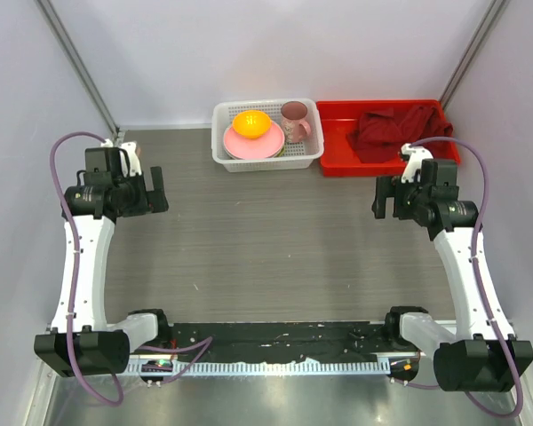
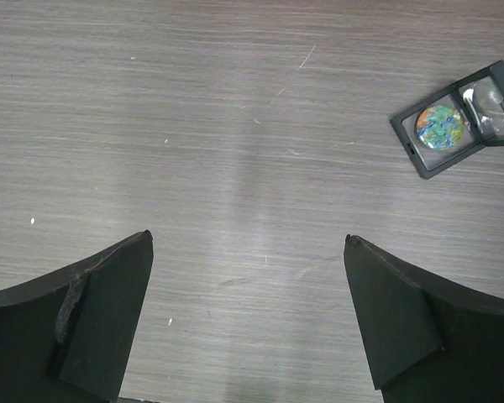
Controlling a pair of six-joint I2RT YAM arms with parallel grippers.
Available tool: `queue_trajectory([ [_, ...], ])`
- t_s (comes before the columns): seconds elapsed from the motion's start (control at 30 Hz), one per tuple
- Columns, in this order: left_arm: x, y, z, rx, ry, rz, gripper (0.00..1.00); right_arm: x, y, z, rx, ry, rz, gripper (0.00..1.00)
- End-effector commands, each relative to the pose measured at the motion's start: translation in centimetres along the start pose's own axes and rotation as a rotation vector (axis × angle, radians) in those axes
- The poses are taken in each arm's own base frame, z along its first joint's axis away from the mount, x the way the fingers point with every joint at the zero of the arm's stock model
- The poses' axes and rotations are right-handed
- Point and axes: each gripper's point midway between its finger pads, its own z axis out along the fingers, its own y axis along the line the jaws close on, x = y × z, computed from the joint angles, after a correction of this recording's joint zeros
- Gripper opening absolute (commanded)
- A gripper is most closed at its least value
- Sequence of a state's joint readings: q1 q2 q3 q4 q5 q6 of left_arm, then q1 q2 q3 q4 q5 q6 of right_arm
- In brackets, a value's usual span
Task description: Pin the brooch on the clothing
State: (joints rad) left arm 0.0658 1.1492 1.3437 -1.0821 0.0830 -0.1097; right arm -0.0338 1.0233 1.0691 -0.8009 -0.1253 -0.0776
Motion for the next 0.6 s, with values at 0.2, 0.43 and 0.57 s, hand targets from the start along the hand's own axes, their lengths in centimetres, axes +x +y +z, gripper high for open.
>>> queue_trajectory([
  [0.2,-7.5,0.4,-0.9,-0.046,-0.283,-0.057,1.0,-12.4,-1.8,2.9,0.041,-0.182,-0.08,1.0],
  [0.43,-10.4,-0.4,-0.7,0.007,-0.384,0.017,1.0,-21.2,-3.0,7.9,0.06,-0.274,-0.009,1.0],
  [0.57,-10.3,-1.8,0.5,0.091,-0.361,0.019,1.0,-23.9,-4.0,12.1,0.081,-0.322,0.023,1.0],
])
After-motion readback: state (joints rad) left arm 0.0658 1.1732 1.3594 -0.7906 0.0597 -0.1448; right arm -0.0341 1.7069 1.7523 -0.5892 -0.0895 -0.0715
